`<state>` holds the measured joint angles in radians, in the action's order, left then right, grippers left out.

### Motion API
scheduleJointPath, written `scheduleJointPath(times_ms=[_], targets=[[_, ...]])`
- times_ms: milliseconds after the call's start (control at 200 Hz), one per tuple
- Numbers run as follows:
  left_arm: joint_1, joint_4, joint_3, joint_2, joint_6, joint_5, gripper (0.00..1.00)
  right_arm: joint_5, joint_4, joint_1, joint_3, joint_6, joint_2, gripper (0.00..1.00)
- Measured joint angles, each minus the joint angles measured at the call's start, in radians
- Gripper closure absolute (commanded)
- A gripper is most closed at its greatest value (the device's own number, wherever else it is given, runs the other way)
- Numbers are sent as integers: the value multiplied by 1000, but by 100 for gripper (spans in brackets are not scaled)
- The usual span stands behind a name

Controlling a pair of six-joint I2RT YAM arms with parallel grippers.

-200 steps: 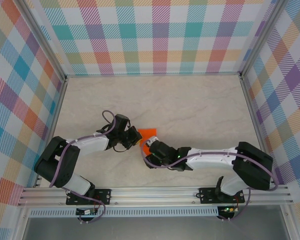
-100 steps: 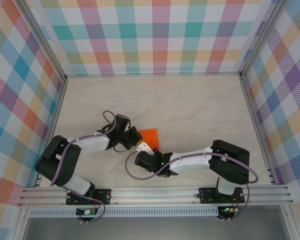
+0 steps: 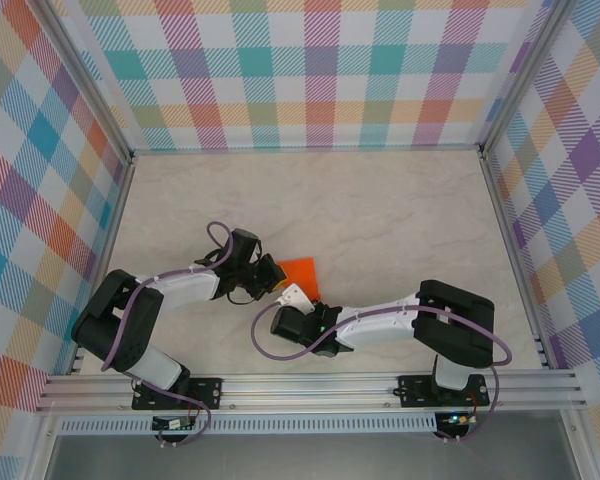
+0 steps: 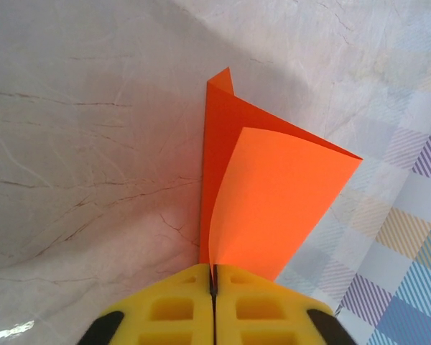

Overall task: Fold a paper plane with a square sheet of paper (pick it up from the middle)
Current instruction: Fold the wing for the fifth time at the center of the table.

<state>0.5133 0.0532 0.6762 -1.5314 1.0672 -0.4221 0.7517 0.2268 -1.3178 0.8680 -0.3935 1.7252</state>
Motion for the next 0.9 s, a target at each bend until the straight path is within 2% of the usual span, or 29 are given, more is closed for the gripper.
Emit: scheduleJointPath(times_ms=[35, 75, 135, 185, 365, 595, 905], targets=[[0, 0, 0, 0, 1, 0, 80, 6, 0, 0, -5, -10, 0, 88], [0, -1, 0, 0, 6, -1, 69, 12, -1, 0, -12, -15, 0, 90], [0, -2, 3, -5, 1, -3, 63, 19, -10, 0, -36, -18, -8, 91], [0, -3, 9, -14, 0, -4, 51, 21, -23, 0, -61, -17, -21, 91], [0, -2, 44, -88, -10, -13, 42, 22, -97, 0, -142, -14, -81, 91], [0, -19, 104, -142, -17, -27, 44, -6, -183, 16, -205, -13, -132, 91], [0, -70, 155, -169, -48, -40, 69, -23, -209, 21, -206, -13, -131, 89]])
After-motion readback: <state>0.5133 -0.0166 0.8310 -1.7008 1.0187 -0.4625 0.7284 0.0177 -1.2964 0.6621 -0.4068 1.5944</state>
